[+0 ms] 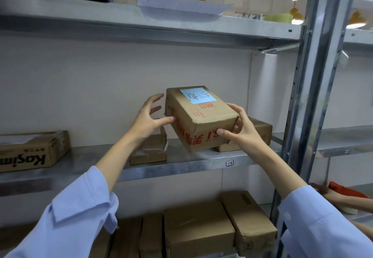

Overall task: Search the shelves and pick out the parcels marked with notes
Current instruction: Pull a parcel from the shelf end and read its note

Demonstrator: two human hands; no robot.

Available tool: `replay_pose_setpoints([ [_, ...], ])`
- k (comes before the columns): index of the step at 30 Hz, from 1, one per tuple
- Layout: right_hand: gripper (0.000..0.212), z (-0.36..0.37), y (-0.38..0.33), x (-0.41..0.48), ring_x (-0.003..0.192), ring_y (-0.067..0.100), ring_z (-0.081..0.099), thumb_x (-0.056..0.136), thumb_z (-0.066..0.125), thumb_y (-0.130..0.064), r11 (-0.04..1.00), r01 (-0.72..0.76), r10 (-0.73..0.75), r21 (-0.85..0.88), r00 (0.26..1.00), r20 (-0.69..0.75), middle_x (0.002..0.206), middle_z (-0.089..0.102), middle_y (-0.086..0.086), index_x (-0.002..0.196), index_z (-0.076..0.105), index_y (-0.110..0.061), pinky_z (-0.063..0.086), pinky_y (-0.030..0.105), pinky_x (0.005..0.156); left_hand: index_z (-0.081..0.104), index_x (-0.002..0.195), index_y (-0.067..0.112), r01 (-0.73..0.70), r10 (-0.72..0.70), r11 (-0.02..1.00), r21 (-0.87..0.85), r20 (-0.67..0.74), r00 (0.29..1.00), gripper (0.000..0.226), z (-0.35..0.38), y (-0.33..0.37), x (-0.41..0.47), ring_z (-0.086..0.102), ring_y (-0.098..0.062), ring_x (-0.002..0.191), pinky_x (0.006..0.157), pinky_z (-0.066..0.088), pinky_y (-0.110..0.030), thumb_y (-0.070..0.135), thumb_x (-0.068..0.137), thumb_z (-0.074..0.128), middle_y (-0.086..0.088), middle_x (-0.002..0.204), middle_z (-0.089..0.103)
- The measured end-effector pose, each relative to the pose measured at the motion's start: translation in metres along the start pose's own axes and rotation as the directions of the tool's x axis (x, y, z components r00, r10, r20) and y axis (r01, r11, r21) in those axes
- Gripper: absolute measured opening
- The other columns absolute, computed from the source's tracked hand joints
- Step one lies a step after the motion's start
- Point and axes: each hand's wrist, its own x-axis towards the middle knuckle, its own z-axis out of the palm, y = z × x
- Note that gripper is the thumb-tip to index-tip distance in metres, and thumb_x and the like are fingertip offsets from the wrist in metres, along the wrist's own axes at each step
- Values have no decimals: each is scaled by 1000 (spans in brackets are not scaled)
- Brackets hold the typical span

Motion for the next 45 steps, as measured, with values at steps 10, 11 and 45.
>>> replay_pose_setpoints([
  [10,76,2,0,9,117,14,61,72,79,-26,998,31,-30,-62,999,14,130,60,1,139,42,-30,54,31,93,46,139,25,14,-13,998,-59,22,1000,100,-24,-8,-2,57,-14,119,99,48,-25,39,53,94,5,134,53],
  [11,77,1,2,12,117,15,61,70,81,-31,993,35,-37,-108,999,-11,129,59,0,137,44,-32,54,31,92,49,137,22,6,-6,999,-40,15,1000,92,-25,-8,-4,55,-11,119,98,46,-19,35,56,93,3,134,53],
  [45,68,26,-3,15,108,-8,60,77,77,-35,997,17,-29,-81,988,-155,128,57,-14,139,49,-28,51,15,82,47,139,22,-43,43,999,8,-104,994,81,-1,-17,-17,51,-9,127,105,47,-37,33,65,78,7,136,56],
])
